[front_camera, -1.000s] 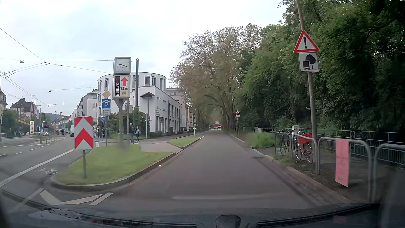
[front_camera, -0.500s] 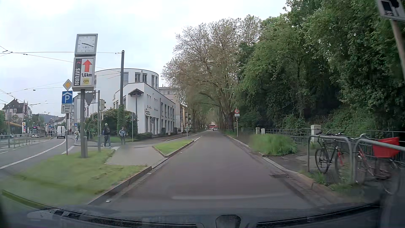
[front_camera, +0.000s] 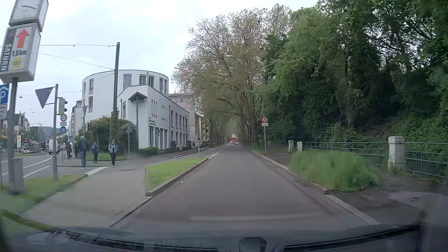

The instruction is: Follow the waypoints while adhering to traffic rules and regulations

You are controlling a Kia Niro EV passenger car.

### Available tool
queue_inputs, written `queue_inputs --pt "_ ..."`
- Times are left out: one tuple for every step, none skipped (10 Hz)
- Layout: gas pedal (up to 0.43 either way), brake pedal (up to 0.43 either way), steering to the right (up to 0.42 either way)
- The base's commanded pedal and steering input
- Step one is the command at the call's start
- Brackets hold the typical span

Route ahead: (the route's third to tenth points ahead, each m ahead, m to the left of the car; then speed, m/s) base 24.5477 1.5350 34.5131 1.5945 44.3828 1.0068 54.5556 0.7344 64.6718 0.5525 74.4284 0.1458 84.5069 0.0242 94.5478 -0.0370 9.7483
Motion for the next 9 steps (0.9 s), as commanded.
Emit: queue_inputs --pt "0.260 0.000 0.006" --pt "0.248 0.000 0.005" --pt "0.248 0.000 0.005" --pt "0.248 0.000 0.005" --pt "0.240 0.000 0.004" --pt "0.240 0.000 0.004" --pt "0.240 0.000 0.004" --pt "0.228 0.000 0.004" --pt "0.228 0.000 0.003"
